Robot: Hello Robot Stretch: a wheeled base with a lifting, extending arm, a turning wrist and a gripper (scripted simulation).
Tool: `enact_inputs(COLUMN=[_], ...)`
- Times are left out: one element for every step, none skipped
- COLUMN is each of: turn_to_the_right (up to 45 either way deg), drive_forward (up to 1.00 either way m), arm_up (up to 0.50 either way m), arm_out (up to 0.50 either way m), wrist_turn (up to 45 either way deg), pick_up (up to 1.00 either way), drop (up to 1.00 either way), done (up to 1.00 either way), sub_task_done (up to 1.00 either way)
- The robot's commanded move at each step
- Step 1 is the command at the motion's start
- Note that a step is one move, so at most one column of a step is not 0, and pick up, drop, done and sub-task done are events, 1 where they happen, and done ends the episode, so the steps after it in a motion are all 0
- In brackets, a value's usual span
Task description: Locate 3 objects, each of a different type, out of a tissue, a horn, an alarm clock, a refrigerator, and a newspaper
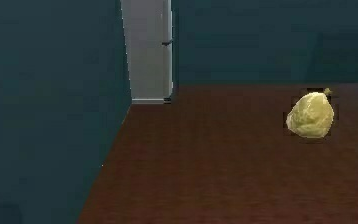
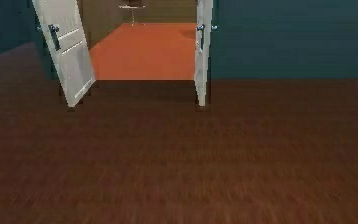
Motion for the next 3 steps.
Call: enact_inputs(turn_to_the_right=[0.0, -3.0, 0.0], drive_forward=[1.00, 0.00, 1.00], arm_up=[0.00, 0.00, 0.00], arm_out=[0.00, 0.00, 0.00], wrist_turn=[0.0, 0.0, 0.0], pick_up=[0.00, 0.00, 0.00], drop=[0.00, 0.00, 0.00], done=[0.00, 0.00, 0.00], sub_task_done=[0.00, 0.00, 0.00])
